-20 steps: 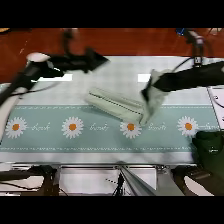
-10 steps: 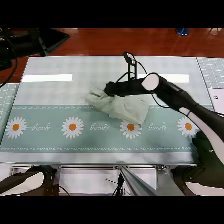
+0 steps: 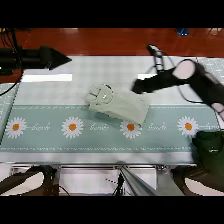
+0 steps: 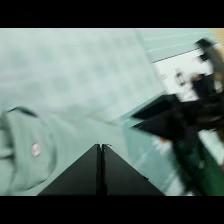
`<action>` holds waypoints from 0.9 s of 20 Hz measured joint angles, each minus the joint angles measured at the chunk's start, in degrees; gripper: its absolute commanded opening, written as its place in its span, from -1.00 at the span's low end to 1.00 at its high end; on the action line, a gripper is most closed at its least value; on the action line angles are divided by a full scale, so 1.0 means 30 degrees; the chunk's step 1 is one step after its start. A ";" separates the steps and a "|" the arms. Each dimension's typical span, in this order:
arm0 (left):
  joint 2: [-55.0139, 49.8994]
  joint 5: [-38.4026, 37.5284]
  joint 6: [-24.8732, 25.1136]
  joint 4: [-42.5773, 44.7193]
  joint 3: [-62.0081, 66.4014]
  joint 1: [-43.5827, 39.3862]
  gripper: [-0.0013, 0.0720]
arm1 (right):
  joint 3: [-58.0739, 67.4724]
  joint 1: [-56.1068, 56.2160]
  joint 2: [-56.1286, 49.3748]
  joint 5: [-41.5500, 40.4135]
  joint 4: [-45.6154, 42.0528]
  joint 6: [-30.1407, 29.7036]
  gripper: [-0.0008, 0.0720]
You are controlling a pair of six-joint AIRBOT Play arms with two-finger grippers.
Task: Fold the shirts.
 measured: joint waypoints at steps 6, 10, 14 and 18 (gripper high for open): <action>-0.0015 -0.0634 -0.1647 0.6156 -0.0058 0.0000 -0.36 | -0.4634 -0.5399 0.1173 0.3016 0.0138 0.0146 0.68; -0.0007 -0.1304 -0.2040 0.7912 -0.0066 0.0000 -0.21 | -0.8677 -0.5166 0.1144 -0.1078 0.5625 -0.0860 0.68; -0.0007 -0.1858 -0.2186 0.8488 -0.0066 -0.0007 -0.22 | -1.0316 -0.2871 -0.0051 -0.4925 0.8808 -0.1231 -0.25; -0.0015 -0.2215 -0.2251 0.8692 -0.0066 -0.0007 -0.22 | -1.0367 -0.1158 -0.0430 -0.7461 1.1001 -0.2273 -0.91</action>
